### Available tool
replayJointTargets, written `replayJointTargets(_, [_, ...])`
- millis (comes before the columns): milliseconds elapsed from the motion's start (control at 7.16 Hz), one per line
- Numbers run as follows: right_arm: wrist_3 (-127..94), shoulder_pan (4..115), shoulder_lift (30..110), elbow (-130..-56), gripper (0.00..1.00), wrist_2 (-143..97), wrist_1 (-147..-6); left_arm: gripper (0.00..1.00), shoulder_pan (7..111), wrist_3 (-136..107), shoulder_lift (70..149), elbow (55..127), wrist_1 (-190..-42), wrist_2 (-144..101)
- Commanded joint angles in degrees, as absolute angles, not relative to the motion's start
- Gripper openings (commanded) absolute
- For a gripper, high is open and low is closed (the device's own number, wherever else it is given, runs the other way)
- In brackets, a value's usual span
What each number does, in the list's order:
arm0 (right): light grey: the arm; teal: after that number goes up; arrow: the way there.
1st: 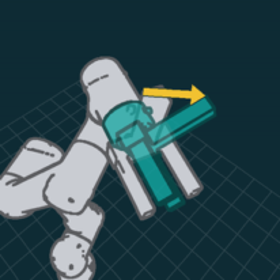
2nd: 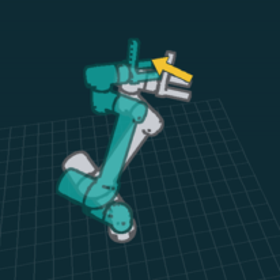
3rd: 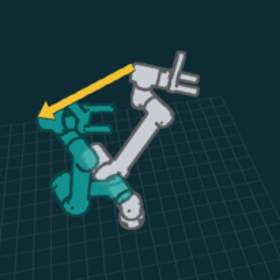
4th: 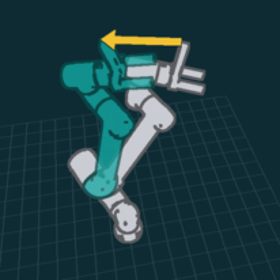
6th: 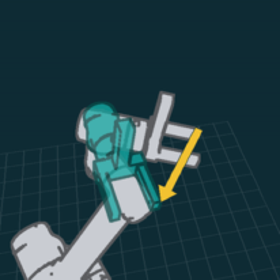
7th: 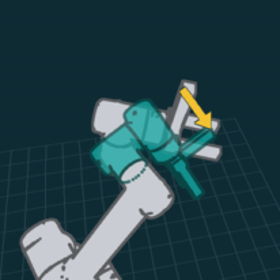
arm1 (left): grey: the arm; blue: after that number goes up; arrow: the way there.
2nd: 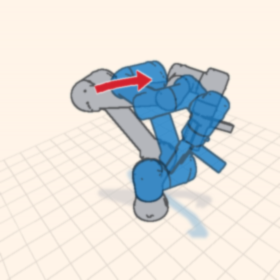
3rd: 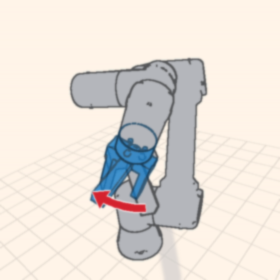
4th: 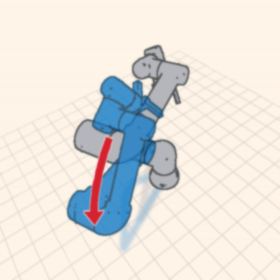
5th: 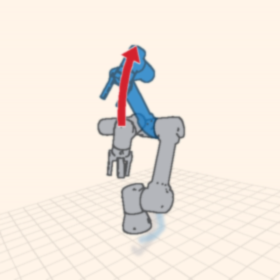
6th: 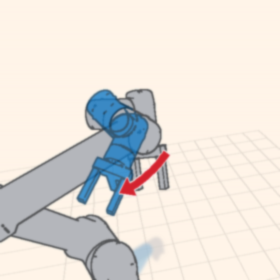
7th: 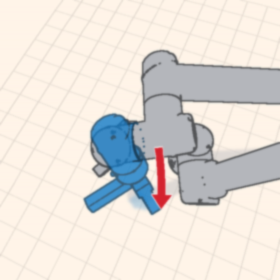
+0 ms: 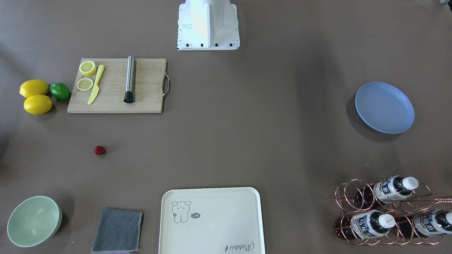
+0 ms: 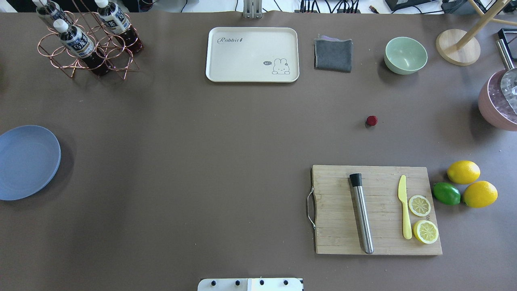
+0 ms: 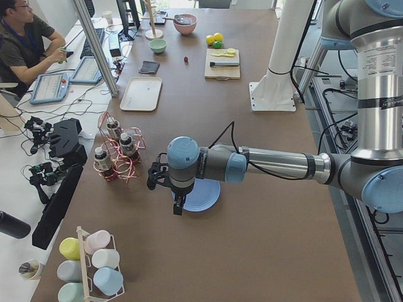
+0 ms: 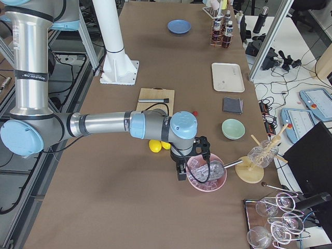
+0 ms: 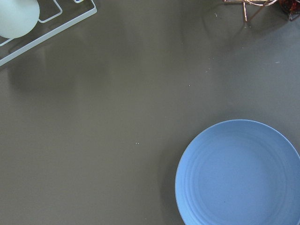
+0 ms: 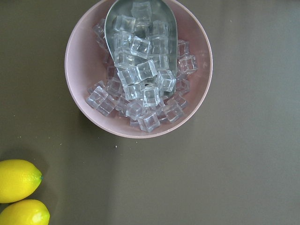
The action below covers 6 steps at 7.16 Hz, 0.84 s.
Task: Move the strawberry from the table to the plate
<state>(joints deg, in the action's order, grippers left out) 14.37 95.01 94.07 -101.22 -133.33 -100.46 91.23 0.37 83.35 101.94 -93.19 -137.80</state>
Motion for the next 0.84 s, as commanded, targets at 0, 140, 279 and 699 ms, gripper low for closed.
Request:
replayJointTargets(0, [14.4,94.9,94.4,-101.2,1.00,-133.4,-100.5,0.98,91.1,0.4,83.4,101.9,-93.3,-137.7])
replayJointTargets(140, [14.4,94.8,94.4,-101.2,1.00,-133.2,-100.5,0.98,91.0,0.4,83.4,101.8,-93.2,-137.8])
replayJointTargets(279, [14.3,94.7,94.4,-101.2,1.00,-133.2,-100.5,0.98,91.0,0.4,83.4,101.6,-93.2,-137.8])
replayJointTargets(699, [14.3,94.6,94.4,-101.2,1.00,-133.2,-100.5,0.98,90.2,0.4,83.4,101.4,-93.3,-137.6])
